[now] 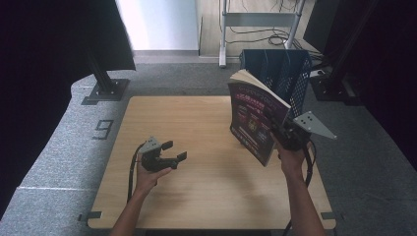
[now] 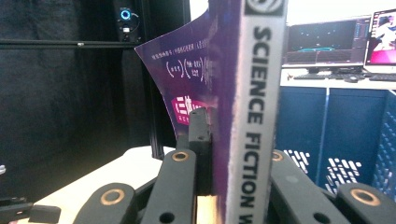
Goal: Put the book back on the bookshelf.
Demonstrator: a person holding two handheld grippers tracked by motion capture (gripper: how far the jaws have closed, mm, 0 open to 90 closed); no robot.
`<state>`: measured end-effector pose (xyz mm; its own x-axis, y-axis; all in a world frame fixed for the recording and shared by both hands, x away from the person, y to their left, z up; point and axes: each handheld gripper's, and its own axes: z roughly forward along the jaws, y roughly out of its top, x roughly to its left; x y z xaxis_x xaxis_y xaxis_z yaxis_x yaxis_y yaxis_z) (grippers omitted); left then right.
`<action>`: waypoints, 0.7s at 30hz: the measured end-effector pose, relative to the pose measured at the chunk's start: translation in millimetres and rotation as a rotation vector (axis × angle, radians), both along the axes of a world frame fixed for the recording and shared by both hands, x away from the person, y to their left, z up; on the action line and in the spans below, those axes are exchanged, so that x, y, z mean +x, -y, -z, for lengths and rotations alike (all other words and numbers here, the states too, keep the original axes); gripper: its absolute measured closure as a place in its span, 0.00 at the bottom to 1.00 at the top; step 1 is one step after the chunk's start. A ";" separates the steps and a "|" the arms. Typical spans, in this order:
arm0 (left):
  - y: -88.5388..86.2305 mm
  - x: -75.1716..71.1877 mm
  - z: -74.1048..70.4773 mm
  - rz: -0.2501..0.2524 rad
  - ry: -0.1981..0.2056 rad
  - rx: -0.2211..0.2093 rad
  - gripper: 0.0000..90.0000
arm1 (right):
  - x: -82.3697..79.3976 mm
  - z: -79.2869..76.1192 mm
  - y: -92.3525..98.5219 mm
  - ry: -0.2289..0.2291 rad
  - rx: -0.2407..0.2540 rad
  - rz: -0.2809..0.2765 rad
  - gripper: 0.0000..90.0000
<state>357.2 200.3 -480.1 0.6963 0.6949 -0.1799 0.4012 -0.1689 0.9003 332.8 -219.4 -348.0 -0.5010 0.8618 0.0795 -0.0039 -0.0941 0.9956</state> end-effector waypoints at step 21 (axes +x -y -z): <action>0.4 0.1 0.9 0.002 -0.004 0.001 0.20 | 0.2 -4.3 20.3 0.001 0.016 0.062 0.91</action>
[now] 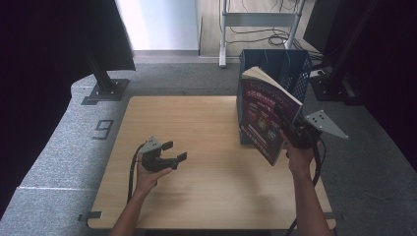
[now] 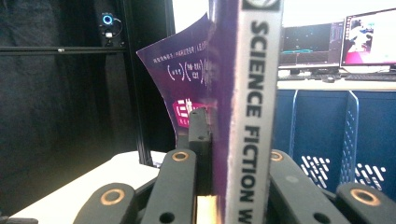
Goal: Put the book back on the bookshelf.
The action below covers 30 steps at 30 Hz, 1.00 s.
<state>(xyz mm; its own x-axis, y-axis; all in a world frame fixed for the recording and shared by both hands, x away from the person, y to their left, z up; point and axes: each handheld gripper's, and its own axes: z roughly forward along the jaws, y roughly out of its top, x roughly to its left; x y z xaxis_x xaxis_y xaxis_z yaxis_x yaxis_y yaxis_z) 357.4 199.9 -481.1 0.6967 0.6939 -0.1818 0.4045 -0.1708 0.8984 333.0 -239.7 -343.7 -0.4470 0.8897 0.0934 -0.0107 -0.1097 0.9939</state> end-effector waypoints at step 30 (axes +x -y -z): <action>-0.5 0.0 0.4 0.003 -0.001 0.004 0.20 | 16.5 -5.3 10.3 -0.009 0.035 0.083 0.91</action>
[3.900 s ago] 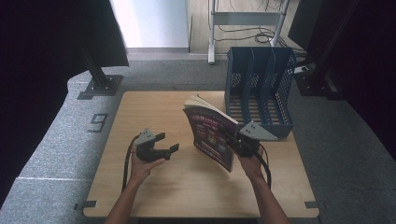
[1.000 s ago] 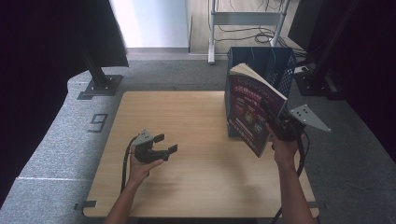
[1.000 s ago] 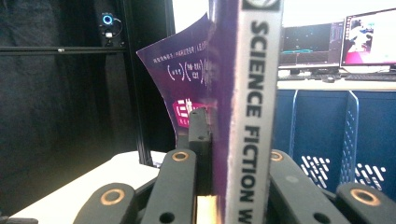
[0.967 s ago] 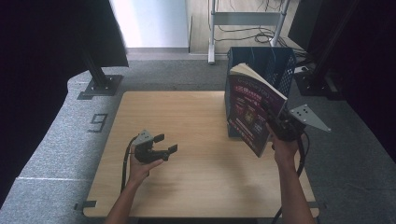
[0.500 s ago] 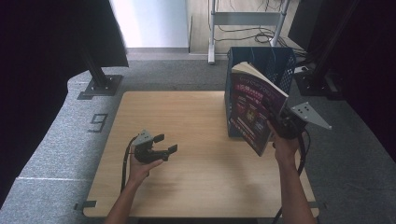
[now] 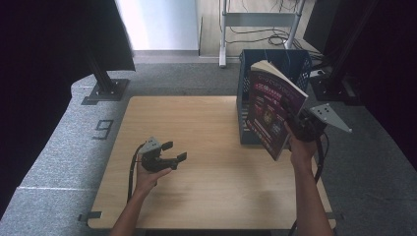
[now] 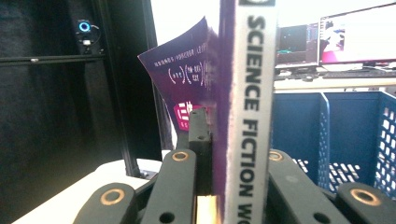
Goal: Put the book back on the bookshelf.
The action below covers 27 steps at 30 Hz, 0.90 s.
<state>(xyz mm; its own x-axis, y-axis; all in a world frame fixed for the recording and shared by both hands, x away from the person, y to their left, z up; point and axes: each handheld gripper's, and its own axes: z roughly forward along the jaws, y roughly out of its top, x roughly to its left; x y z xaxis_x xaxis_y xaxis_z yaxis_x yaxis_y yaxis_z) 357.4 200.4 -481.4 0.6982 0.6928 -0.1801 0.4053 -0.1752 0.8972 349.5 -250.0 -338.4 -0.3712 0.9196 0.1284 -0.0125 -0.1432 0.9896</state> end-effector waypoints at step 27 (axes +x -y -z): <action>0.8 -0.3 0.9 -0.001 -0.007 0.006 0.20 | 45.1 1.2 -9.1 -0.025 -0.028 0.068 0.91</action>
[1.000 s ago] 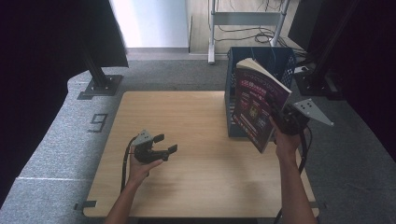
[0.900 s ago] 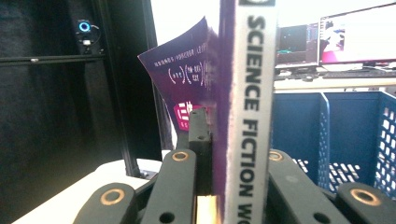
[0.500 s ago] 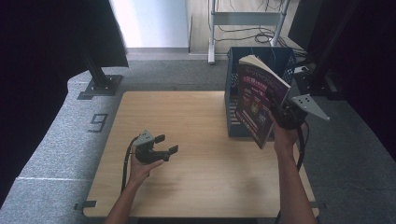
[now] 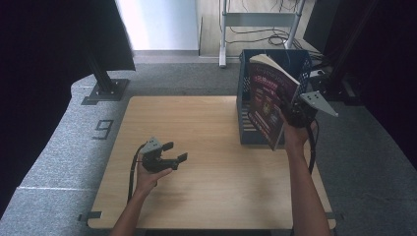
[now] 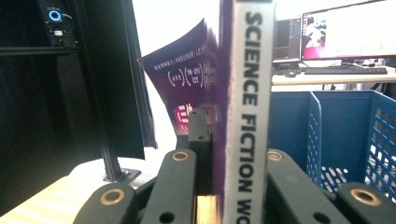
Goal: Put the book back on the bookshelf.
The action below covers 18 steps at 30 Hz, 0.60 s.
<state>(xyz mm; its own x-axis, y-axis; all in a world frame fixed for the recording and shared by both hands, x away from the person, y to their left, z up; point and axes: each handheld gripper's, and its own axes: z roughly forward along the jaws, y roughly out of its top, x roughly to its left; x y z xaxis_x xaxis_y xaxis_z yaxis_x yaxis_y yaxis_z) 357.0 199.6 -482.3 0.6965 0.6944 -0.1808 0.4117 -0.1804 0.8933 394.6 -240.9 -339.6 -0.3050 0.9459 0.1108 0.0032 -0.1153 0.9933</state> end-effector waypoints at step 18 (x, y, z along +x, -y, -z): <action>-6.2 -2.4 -4.0 -0.009 0.003 -0.024 0.20 | 26.6 -0.9 -5.9 0.006 0.008 0.046 0.91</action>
